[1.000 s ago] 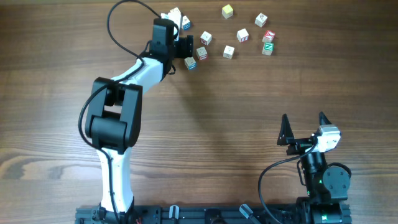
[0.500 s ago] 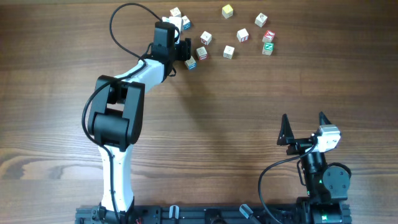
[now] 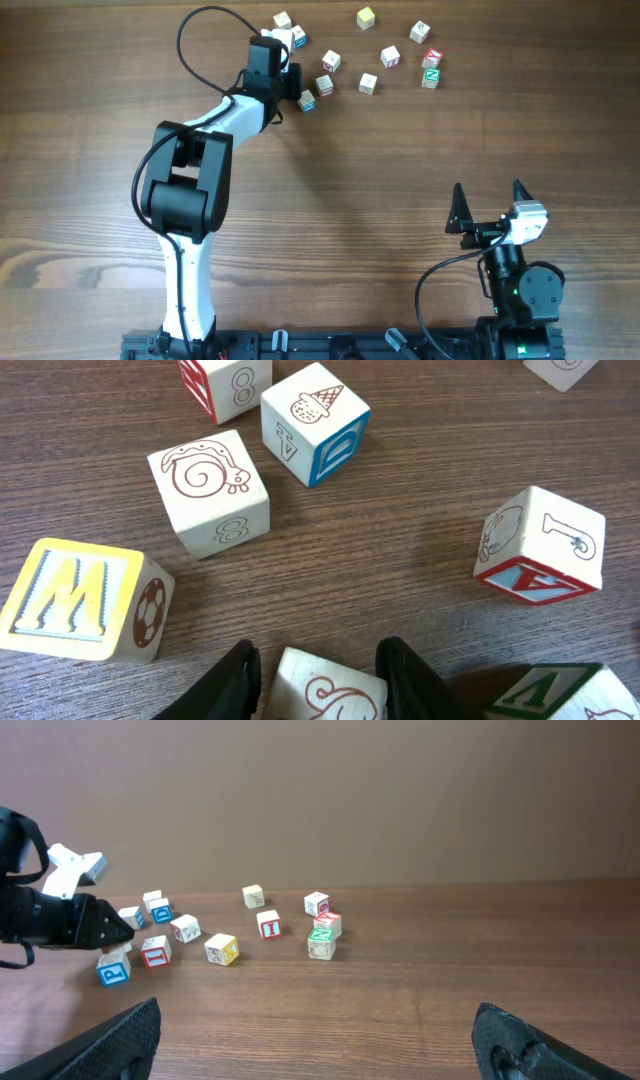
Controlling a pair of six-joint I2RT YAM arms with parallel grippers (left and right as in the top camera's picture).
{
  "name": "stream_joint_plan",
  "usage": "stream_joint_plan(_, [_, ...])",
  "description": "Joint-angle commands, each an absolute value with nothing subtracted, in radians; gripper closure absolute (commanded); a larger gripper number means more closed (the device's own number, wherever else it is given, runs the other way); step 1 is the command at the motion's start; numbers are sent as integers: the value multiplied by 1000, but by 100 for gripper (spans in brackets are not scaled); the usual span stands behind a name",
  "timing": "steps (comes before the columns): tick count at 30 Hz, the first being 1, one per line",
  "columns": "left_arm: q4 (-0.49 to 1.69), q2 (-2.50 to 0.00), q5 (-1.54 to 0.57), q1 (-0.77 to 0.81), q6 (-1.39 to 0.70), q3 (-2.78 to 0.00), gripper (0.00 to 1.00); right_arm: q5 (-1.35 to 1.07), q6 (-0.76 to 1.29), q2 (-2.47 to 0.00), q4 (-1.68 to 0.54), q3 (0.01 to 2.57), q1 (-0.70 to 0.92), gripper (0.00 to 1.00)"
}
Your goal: Form a circle
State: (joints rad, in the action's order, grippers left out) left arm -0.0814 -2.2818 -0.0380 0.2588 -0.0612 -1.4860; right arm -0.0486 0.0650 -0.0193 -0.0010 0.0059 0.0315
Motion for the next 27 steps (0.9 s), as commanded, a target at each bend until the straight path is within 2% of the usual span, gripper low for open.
stream_joint_plan(1, [-41,-2252,-5,251,-56,-1497,65,-61,53,-10,1,6,36,0])
stream_joint_plan(10, [161,-1999,-5,251,-61,-1497,73,-61,52,-10,1,6,36,0])
stream_joint_plan(15, [402,-1721,-6,261,-104,-1497,82,-61,52,-10,1,6,36,1])
stream_joint_plan(19, [648,-1513,-7,302,-121,-1497,82,-61,53,-10,1,6,36,0])
stream_joint_plan(22, [797,-1433,-6,345,-121,-1497,83,-61,52,-10,1,6,36,0])
stream_joint_plan(24, [927,-1411,-6,386,-121,-1496,87,-61,52,-10,1,6,36,0])
stream_joint_plan(27, [999,-1424,-7,430,-147,-1460,89,-61,52,-10,1,6,36,0])
